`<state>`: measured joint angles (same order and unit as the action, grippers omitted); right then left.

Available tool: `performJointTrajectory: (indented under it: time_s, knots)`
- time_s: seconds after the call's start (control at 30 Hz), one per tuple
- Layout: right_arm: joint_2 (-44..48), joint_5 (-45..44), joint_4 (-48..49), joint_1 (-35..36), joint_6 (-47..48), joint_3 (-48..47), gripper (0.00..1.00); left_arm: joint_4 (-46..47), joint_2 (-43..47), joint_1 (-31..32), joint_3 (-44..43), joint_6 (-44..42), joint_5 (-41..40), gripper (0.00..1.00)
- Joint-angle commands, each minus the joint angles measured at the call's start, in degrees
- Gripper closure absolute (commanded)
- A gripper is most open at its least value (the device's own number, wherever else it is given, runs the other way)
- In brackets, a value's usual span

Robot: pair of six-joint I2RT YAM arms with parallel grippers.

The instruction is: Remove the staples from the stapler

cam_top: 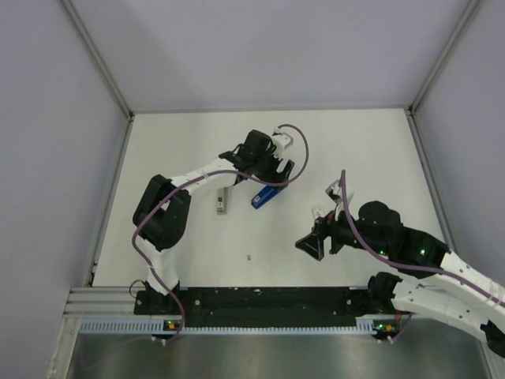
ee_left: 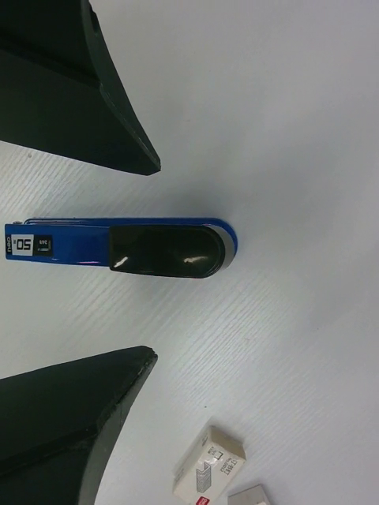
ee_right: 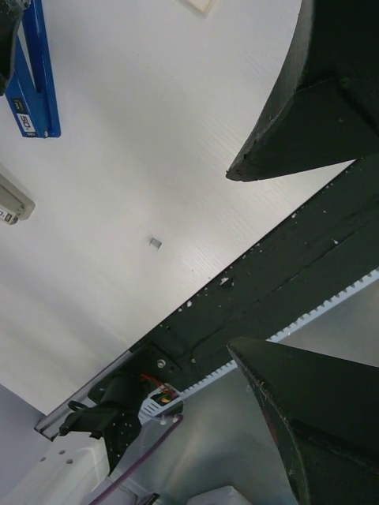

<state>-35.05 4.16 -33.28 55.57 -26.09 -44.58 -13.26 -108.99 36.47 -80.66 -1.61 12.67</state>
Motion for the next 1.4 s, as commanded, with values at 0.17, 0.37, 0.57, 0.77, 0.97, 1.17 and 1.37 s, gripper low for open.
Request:
performJointTrajectory:
  time_s: [0.17,0.37,0.57,0.77,0.97,1.17,1.37]
  knots:
    - [-1.0,0.1,0.4,-0.4,-0.4,-1.0,0.19,-1.0,-3.9,-0.1,-4.9,-1.6,1.2,0.06]
    - [-1.4,0.7,0.4,-0.4,-0.4,-1.0,0.19,-0.7,-4.8,-0.2,-4.7,-2.0,1.3,0.09]
    - [-1.6,0.8,0.5,-0.4,-0.4,-1.0,0.19,-1.2,-5.8,-0.1,-4.9,-2.4,1.2,0.10]
    - [-1.9,0.9,0.6,-0.4,-0.4,-1.0,0.19,-1.2,-6.8,-0.1,-4.9,-2.8,0.4,0.15]
    - [-1.8,0.8,0.7,-0.4,-0.5,-0.9,0.20,-1.1,-6.4,0.3,-4.8,-3.3,-0.9,0.31]
    - [-1.6,0.8,0.9,-0.3,-0.7,-0.3,0.19,-0.9,-6.4,0.8,-4.5,-4.4,-1.7,0.42]
    - [-1.5,0.9,1.2,-0.4,-1.0,0.3,0.19,-0.9,-6.3,1.6,-3.7,-5.0,-3.8,0.59]
